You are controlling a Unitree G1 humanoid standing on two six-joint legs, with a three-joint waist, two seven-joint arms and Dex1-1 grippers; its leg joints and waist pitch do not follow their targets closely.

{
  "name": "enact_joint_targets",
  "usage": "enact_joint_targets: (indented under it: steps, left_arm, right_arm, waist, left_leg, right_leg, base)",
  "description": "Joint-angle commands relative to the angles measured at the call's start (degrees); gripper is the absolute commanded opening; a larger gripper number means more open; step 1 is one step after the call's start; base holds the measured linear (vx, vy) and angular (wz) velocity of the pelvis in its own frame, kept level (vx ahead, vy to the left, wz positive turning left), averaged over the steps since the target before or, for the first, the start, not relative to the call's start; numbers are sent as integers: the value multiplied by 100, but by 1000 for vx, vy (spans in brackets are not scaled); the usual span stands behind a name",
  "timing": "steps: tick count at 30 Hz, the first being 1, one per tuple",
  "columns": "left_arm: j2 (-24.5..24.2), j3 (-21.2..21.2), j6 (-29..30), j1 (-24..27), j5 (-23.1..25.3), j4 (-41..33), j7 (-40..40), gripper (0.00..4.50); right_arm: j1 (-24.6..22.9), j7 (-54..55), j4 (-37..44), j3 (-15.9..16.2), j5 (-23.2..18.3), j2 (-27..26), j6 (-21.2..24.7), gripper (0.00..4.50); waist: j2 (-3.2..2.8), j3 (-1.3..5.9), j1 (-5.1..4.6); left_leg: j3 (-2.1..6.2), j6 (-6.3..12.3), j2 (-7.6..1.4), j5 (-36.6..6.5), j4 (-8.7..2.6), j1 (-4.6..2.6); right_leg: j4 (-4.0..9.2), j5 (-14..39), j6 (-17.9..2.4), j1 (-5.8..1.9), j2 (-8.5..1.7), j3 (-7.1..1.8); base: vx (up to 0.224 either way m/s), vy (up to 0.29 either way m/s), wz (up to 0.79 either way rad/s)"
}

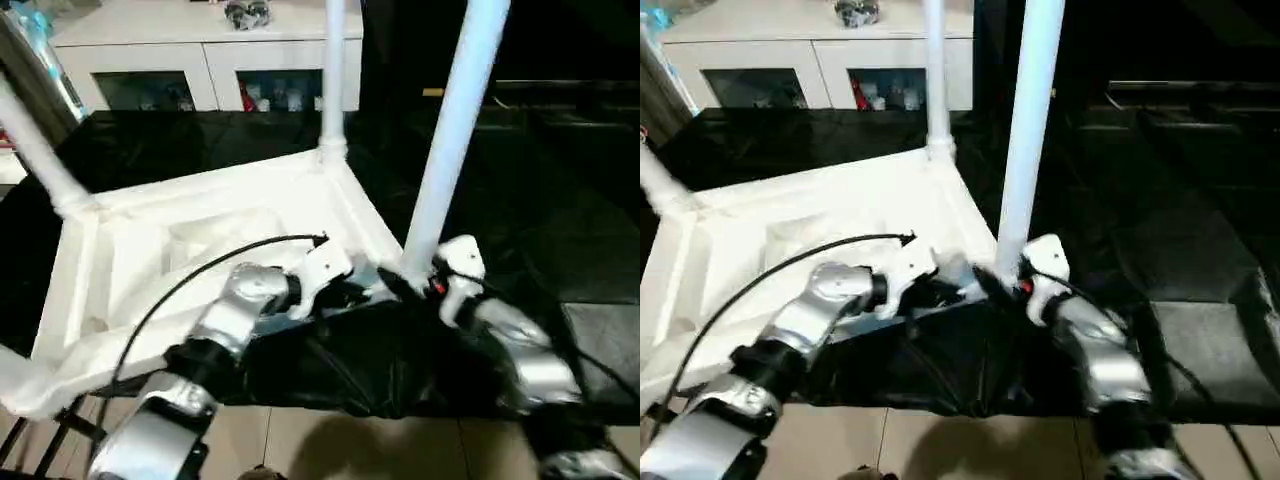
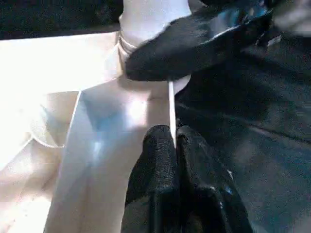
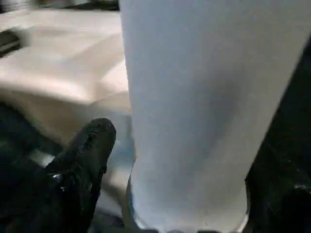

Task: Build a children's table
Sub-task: Rotate leg to tighten

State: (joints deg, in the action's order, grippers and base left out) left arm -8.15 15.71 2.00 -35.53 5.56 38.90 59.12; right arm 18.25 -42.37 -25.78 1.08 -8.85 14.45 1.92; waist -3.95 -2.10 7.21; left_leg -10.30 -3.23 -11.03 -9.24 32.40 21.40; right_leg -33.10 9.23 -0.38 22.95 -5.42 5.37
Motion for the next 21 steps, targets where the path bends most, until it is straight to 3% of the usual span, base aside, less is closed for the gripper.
enact_joint_targets:
  steps: [1, 6, 7, 9, 10, 15, 16, 17, 18, 19, 20, 21]
  left_arm:
    - [70, 176, -226, -40, -136, -193, 243, 0]
    - [-228, 202, -383, -147, -194, -66, 806, 0]
    - [-364, 217, -429, -194, -220, -33, 1090, 0]
    - [-404, 220, -437, -216, -229, -13, 1165, 0]
    - [-432, 226, -453, -232, -235, 6, 1218, 0]
    - [-562, 215, -519, -301, -287, 82, 1494, 0]
    - [-591, 222, -526, -305, -304, 89, 1539, 0]
    - [-607, 221, -521, -303, -316, 80, 1561, 0]
    - [-623, 218, -528, -303, -333, 83, 1604, 0]
    - [-639, 213, -515, -299, -349, 75, 1635, 0]
    - [-659, 206, -501, -278, -362, 50, 1676, 0]
    - [-671, 202, -492, -264, -368, 36, 1699, 0]
  right_arm:
    - [-17, -538, 175, 427, -149, -59, 140, 389]
    - [-61, -1703, 459, 663, -406, 449, 351, 389]
    - [-72, -2256, 590, 831, -437, 674, 414, 389]
    - [-57, -2362, 595, 883, -410, 722, 393, 389]
    - [-44, -2424, 592, 908, -398, 744, 380, 364]
    - [-14, -2919, 651, 1104, -372, 892, 482, 328]
    - [-14, -3024, 690, 1155, -426, 935, 553, 320]
    - [-12, -3064, 704, 1175, -448, 947, 580, 315]
    - [-8, -3141, 722, 1194, -477, 971, 620, 310]
    - [-1, -3202, 728, 1210, -490, 988, 643, 299]
    - [17, -3278, 714, 1228, -486, 1002, 646, 299]
    - [29, -3324, 701, 1238, -479, 1011, 643, 279]
  waist:
    - [83, 346, 23]
    - [97, 348, 117]
    - [97, 350, 123]
    - [98, 352, 142]
    - [106, 352, 150]
    - [123, 351, 173]
    - [169, 360, 193]
    - [160, 355, 194]
    - [207, 356, 208]
    - [178, 355, 227]
    - [273, 350, 218]
    - [231, 354, 248]
  left_leg:
    - [62, 506, -213, -1452, -325, -27]
    - [65, 495, -230, -1523, -322, -43]
    - [67, 490, -232, -1493, -322, -42]
    - [63, 507, -237, -1457, -315, -42]
    - [65, 491, -237, -1437, -314, -41]
    - [64, 476, -241, -1432, -314, -53]
    - [68, 491, -246, -1340, -312, -48]
    - [65, 495, -247, -1335, -312, -51]
    - [59, 518, -243, -1274, -302, -50]
    - [56, 516, -254, -1275, -302, -55]
    - [43, 525, -251, -1264, -304, -50]
    - [58, 517, -255, -1211, -307, -47]
  right_leg:
    - [395, 1508, -1062, -299, -345, -237]
    - [393, 1640, -1042, -295, -347, -247]
    - [385, 1574, -1069, -290, -346, -248]
    - [369, 1541, -1093, -290, -355, -252]
    - [371, 1549, -1105, -288, -362, -251]
    - [374, 1659, -1092, -281, -364, -255]
    - [345, 1607, -1109, -289, -371, -253]
    - [355, 1621, -1111, -283, -373, -257]
    - [346, 1637, -1106, -285, -379, -258]
    - [354, 1674, -1098, -266, -381, -262]
    - [361, 1681, -1082, -273, -373, -261]
    - [338, 1673, -1082, -274, -385, -260]
  base:
    - [0, 0, 0]
    - [0, 0, 0]
    - [0, 0, 0]
    - [0, 0, 0]
    - [0, 0, 0]
    - [0, 0, 0]
    - [0, 0, 0]
    - [0, 0, 0]
    - [0, 0, 0]
    - [0, 0, 0]
    - [0, 0, 0]
    - [0, 0, 0]
